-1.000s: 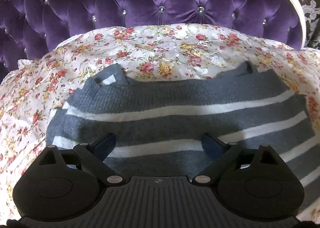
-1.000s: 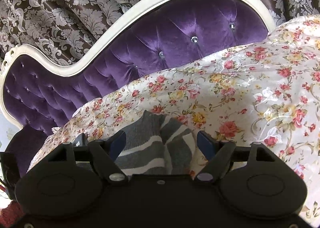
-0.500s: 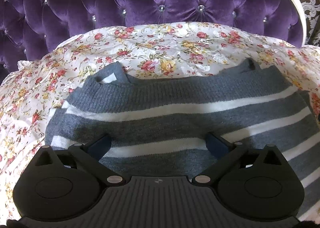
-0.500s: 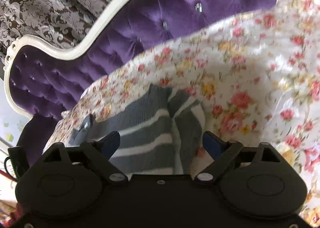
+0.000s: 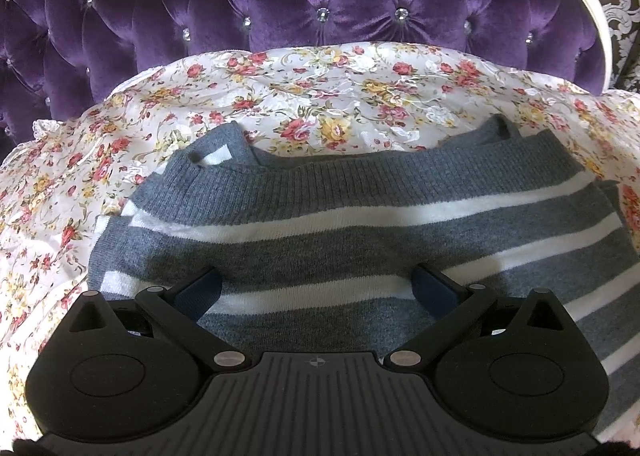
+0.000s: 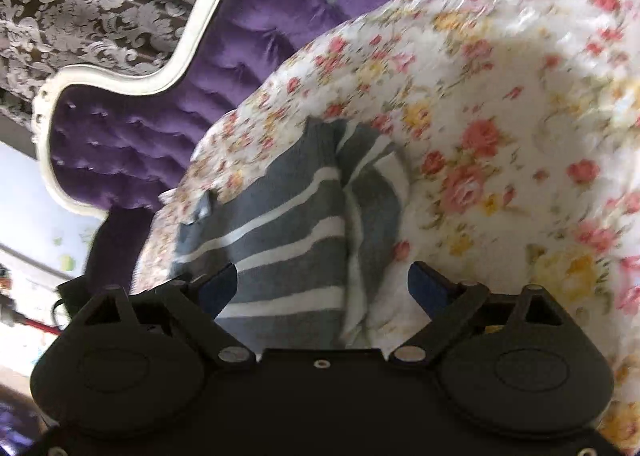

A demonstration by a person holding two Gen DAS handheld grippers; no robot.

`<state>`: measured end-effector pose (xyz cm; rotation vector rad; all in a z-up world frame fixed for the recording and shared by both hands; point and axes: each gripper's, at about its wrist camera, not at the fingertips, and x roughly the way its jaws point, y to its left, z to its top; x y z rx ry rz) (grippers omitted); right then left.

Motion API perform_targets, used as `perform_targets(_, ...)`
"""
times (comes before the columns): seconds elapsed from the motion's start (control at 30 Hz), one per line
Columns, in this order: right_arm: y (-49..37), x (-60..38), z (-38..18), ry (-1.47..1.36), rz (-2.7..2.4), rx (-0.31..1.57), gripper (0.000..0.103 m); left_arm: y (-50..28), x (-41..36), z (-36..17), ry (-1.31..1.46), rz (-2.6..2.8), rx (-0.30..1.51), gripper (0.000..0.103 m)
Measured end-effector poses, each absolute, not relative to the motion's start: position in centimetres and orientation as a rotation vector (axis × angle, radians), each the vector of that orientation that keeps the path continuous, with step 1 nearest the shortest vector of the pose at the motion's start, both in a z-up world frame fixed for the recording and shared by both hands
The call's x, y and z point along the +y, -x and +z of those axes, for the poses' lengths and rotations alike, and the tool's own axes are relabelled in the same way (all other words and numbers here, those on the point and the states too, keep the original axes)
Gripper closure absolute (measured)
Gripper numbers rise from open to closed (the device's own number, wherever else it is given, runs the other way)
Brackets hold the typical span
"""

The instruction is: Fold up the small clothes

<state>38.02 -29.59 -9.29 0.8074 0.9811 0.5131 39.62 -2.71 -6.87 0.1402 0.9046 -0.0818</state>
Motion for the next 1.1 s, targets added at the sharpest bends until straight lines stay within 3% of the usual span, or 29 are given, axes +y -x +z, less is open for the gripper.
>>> perform_targets(0.37,-39.0,-26.0,-10.0,-0.835,0.592,0.891,0.007,-39.5,-2.7,-6.9,-0.141,-0.08,0.895,0.0)
perform_targets(0.5,-39.4,-25.2,-9.8,-0.818,0.58,0.866,0.0,-39.8,-2.5,-6.4,-0.131,-0.09,0.907,0.001)
perform_targets(0.6,-39.5,-24.9,-9.7,-0.803,0.569,0.863,0.0,-40.8,-2.0,-5.2,-0.098,-0.092,0.899,0.013)
perform_targets(1.1,-39.3,-24.8,-9.6,-0.793,0.566,0.863,0.001,-43.2,-2.4,-5.7,-0.117,-0.071,0.9,0.011)
